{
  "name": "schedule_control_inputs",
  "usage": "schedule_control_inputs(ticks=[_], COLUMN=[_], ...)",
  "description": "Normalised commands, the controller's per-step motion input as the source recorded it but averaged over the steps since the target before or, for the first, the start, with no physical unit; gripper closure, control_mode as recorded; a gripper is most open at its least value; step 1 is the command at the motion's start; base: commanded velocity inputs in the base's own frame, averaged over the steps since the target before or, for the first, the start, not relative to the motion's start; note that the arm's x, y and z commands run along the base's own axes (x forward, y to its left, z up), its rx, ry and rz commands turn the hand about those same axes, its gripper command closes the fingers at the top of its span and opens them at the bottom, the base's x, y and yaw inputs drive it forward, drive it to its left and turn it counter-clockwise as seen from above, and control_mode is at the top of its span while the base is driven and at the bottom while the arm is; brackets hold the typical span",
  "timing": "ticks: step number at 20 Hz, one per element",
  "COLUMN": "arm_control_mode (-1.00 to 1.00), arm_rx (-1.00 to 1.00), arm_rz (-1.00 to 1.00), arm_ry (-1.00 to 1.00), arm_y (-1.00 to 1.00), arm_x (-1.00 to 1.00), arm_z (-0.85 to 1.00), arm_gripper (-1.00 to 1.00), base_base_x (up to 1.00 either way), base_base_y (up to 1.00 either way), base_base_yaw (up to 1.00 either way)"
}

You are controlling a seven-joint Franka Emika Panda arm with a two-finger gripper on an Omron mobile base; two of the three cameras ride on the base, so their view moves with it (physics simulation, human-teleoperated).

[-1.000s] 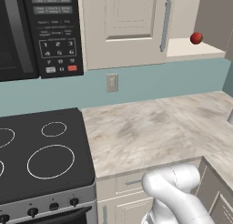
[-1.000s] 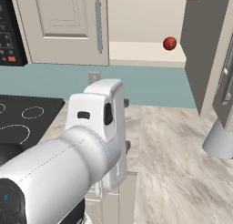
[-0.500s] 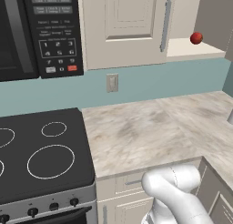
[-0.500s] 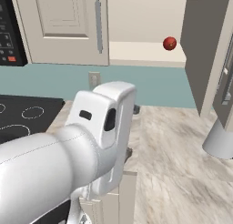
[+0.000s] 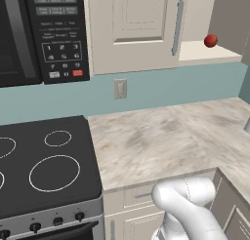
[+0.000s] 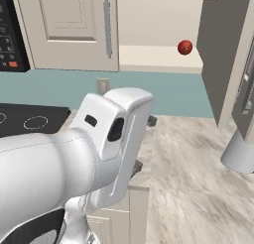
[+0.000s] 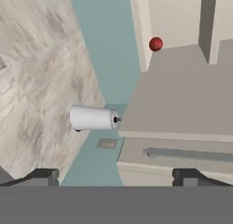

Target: Pick the avocado and bread from the counter and place them on the plate. Then pick the jam from the cabinet and place it next to the plate. Lastly close the cabinet door.

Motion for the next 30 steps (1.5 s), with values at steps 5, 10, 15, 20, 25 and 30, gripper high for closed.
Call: schedule_control_inputs(ticks=[5,10,15,20,25,30], arm_control_mode=[-1.00,-1.00,-1.00,-1.00,-1.00,-1.00], arm_rx=[0.00,0.00,0.00,-0.01,-0.02,0.00], arm_rz=[0.13,0.19,0.15,0.09,0.02,-0.09], arm_ry=[-0.08,-0.08,-0.02,0.00,0.00,0.00], arm_y=[-0.22,-0.17,0.00,0.00,0.02,0.00], arm_x=[0.00,0.00,0.00,0.10,0.24,0.01], arm_z=[0.00,0.00,0.00,0.00,0.00,0.00], arm_gripper=[-1.00,-1.00,-1.00,-1.00,-1.00,-1.00], base_base_x=[0.00,0.00,0.00,0.00,0.00,0.00], base_base_y=[0.00,0.00,0.00,0.00,0.00,0.00], base_base_yaw=[0.00,0.00,0.00,0.00,0.00,0.00])
